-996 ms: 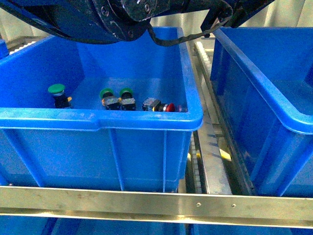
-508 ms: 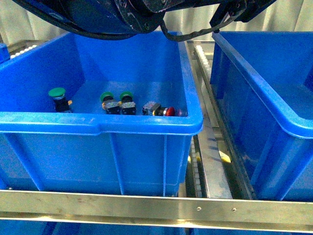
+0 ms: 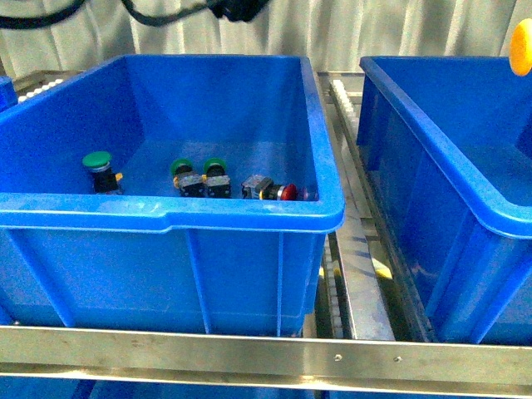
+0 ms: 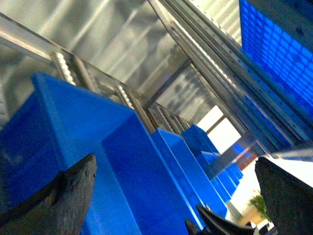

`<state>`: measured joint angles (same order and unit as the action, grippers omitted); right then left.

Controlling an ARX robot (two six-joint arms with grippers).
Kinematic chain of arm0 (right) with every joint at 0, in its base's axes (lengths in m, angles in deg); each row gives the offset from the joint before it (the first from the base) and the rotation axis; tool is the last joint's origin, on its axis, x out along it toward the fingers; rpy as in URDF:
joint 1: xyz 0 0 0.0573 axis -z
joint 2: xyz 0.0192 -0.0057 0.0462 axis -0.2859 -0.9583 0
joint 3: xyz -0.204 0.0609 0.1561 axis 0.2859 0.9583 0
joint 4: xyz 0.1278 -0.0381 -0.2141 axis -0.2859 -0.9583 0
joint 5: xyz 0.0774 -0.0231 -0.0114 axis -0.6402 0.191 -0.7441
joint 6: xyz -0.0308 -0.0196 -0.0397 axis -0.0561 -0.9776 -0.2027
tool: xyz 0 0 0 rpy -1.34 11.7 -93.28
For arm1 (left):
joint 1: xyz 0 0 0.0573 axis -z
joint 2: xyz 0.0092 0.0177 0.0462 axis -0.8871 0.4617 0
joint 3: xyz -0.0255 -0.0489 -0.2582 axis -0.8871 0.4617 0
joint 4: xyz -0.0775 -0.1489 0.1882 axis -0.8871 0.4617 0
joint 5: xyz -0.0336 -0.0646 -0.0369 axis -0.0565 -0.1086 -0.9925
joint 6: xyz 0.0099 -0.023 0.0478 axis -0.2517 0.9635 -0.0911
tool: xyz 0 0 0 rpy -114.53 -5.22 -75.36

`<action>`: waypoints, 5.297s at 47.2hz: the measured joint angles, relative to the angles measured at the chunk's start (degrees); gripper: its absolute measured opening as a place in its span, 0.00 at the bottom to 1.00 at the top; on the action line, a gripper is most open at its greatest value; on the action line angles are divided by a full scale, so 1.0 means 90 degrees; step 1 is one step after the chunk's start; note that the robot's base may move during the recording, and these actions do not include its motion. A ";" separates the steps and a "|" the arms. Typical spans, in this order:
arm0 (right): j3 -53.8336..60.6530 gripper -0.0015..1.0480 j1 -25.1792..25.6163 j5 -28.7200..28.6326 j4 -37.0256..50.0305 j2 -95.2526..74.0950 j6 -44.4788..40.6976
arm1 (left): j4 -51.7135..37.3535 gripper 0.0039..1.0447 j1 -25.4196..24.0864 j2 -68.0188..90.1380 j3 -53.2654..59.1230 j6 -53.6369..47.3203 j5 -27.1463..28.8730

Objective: Pick red and yellow buttons and place in box

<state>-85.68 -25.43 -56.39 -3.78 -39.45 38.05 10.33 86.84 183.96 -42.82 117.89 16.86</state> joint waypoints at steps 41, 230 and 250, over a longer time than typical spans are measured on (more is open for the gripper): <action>0.0236 0.24 -0.0653 0.0646 -0.0359 0.0794 -0.1438 | 0.4422 0.19 -0.2676 -0.9938 0.8344 -0.5085 0.2778; -0.6409 0.24 0.1809 -0.1581 -0.5387 -0.5158 -0.8089 | 0.4964 0.93 -0.2688 -1.1686 0.9068 -0.5248 0.2786; -0.6642 0.24 0.1807 -0.1537 -0.5510 -0.5816 -0.8206 | 0.4964 0.93 -0.2688 -1.1686 0.9068 -0.5251 0.2786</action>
<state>-145.46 -9.17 -70.23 -53.37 -91.80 -35.81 55.01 62.65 78.79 38.79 70.63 41.93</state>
